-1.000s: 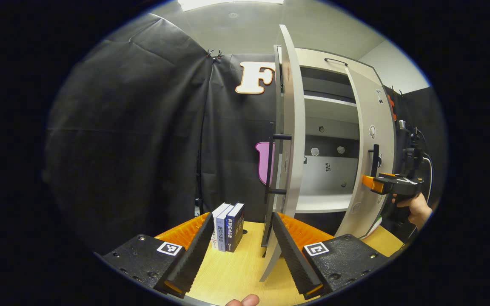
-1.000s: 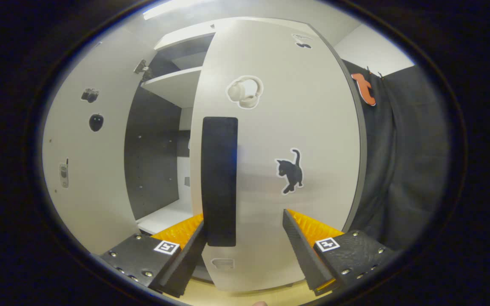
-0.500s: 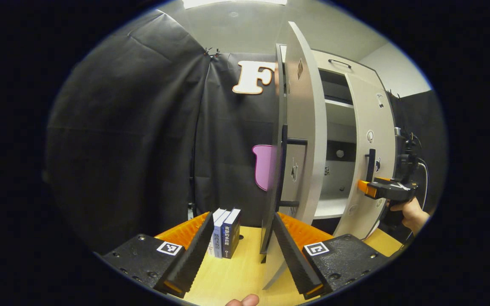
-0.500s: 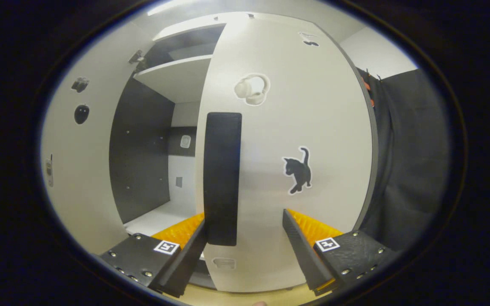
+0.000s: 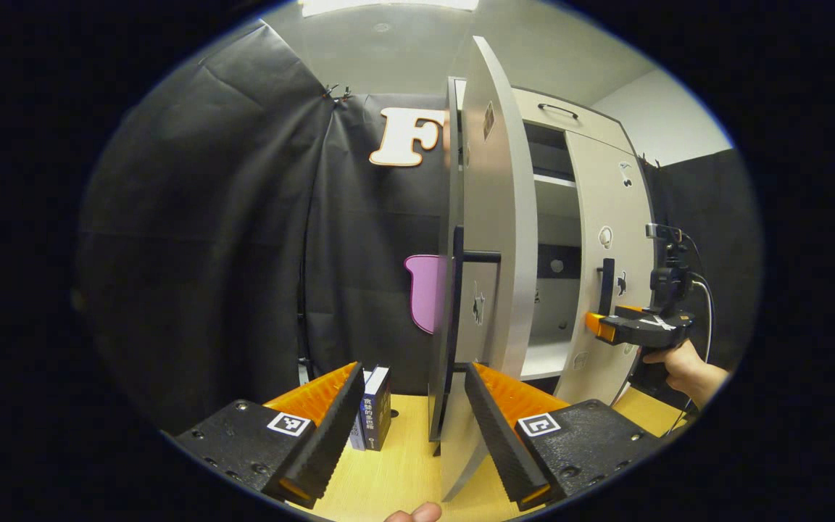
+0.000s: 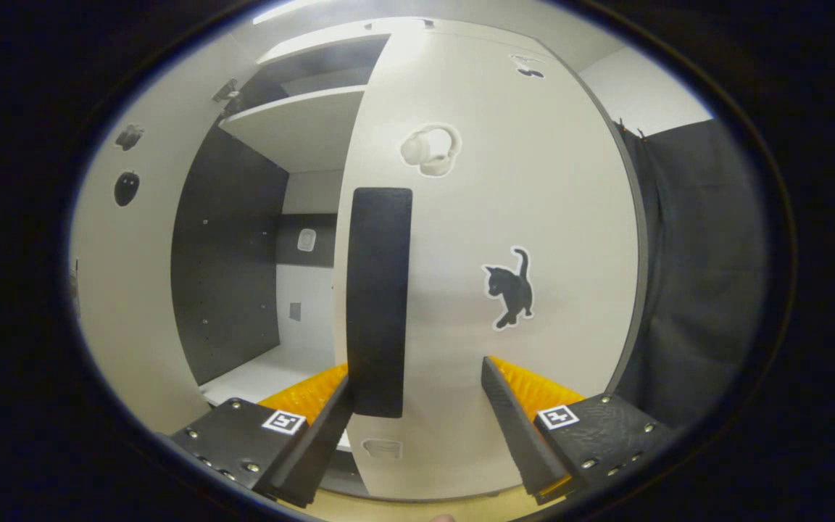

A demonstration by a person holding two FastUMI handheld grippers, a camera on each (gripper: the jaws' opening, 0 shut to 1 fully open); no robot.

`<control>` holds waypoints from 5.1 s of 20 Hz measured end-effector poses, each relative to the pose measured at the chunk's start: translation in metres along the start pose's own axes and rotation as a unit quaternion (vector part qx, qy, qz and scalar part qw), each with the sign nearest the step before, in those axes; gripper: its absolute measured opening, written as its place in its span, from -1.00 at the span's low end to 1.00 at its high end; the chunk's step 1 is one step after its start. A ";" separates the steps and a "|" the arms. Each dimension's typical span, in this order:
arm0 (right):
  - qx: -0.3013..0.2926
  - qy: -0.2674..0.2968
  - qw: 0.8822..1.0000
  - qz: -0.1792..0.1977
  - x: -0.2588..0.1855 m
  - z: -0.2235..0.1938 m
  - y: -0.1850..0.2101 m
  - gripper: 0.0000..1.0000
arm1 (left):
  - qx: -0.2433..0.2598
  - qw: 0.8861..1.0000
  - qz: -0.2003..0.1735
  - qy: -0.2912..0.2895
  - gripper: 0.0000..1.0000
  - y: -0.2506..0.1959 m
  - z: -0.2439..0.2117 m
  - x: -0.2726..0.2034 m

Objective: Grasp the bottle in the cabinet with the left hand and place it on the coaster, then close the right door with the right hand and the left door with the left hand.

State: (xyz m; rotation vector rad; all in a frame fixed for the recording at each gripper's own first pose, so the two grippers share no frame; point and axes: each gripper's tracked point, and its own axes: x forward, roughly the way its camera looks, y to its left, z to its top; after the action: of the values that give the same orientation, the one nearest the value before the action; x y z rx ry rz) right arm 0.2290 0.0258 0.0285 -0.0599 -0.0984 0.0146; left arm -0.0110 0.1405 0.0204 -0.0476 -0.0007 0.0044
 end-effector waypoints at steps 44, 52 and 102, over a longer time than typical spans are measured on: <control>0.022 0.046 0.999 0.007 -0.103 -0.045 -0.093 1.00 | -0.017 0.992 -0.121 -0.006 0.85 -0.148 -0.010 0.060; 0.031 0.050 0.998 -0.006 -0.104 -0.046 -0.121 1.00 | -0.019 0.991 -0.133 -0.001 0.88 -0.193 -0.014 0.100; 0.035 0.021 0.999 0.000 -0.213 0.008 -0.087 1.00 | -0.012 1.000 -0.017 0.010 0.85 -0.210 -0.005 0.024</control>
State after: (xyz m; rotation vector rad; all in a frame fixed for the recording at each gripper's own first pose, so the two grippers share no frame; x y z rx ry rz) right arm 0.0178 -0.0639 0.0210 0.0103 -0.0563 0.0174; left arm 0.0138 -0.0690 0.0250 -0.0716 0.0188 -0.0309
